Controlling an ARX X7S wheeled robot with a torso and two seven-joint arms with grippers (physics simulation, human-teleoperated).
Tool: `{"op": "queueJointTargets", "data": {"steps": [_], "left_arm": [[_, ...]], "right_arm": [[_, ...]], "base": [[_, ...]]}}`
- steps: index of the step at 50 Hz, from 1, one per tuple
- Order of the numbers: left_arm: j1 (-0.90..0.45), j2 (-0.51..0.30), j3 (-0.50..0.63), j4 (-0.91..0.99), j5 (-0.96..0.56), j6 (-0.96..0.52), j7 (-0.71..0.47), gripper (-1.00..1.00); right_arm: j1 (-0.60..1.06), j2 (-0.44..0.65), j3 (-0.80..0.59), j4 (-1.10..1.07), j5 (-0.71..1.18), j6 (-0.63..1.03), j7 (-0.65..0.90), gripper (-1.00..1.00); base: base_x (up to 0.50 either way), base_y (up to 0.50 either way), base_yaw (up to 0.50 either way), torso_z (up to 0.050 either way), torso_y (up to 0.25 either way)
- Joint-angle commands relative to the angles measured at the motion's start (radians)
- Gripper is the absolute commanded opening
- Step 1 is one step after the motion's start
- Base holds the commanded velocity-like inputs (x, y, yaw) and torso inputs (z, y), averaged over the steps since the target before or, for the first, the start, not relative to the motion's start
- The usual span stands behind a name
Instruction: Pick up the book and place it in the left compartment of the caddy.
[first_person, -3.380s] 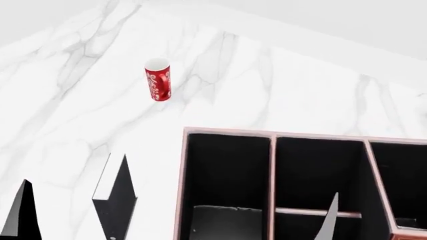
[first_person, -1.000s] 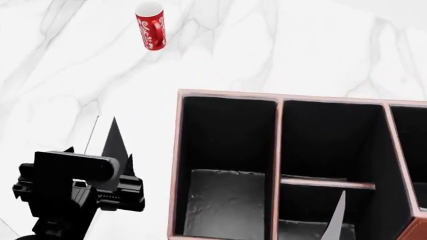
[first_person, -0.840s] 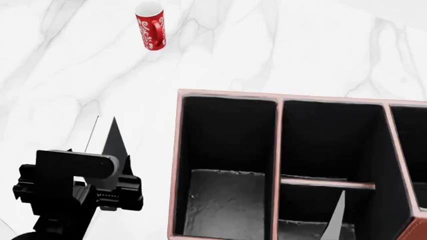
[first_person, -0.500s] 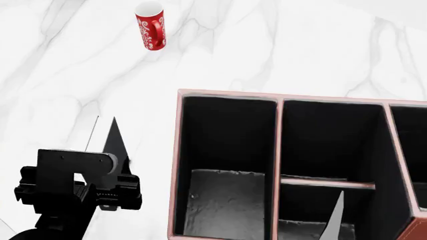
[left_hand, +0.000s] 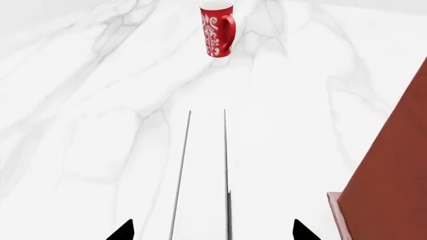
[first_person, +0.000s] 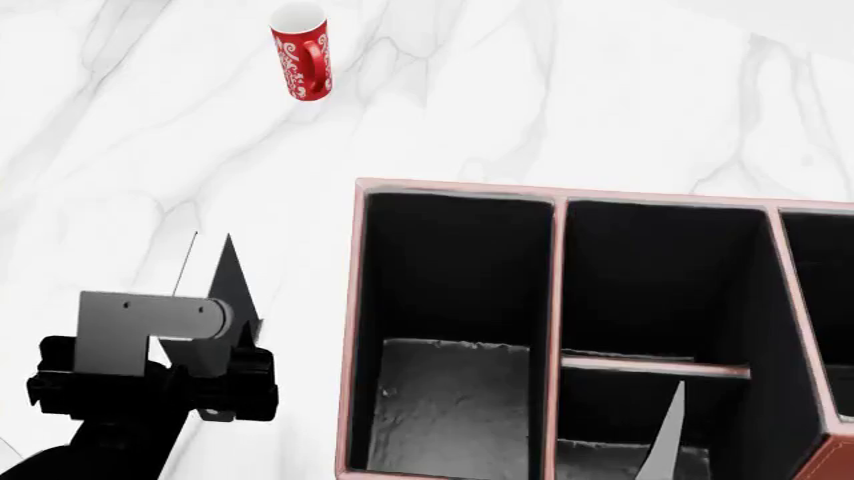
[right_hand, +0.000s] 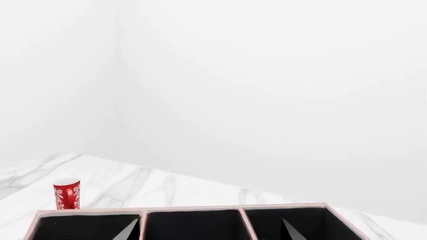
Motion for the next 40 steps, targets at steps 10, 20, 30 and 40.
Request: {"op": "queueJointTargets", "data": {"steps": [10, 20, 30, 40], "left_arm": [[-0.048, 0.005, 0.017, -0.058, -0.008, -0.052, -0.001, 1.0], [-0.061, 0.007, 0.018, -0.078, -0.008, -0.043, 0.004, 1.0], [-0.07, 0.014, 0.004, -0.099, -0.027, -0.042, 0.009, 1.0], [-0.072, 0.017, 0.007, -0.123, -0.025, -0.029, 0.011, -1.0]], "right_arm": [[0.0, 0.007, -0.002, 0.005, 0.003, -0.01, 0.006, 1.0], [0.0, 0.01, -0.005, 0.001, 0.005, -0.007, 0.013, 1.0], [0.001, 0.014, -0.008, 0.004, 0.006, -0.01, 0.015, 1.0], [0.004, 0.016, -0.013, 0.009, 0.005, -0.014, 0.015, 1.0]], "base": [[0.0, 0.0, 0.0, 0.0, 0.0], [0.0, 0.0, 0.0, 0.0, 0.0], [0.0, 0.0, 0.0, 0.0, 0.0], [0.0, 0.0, 0.0, 0.0, 0.0]]}}
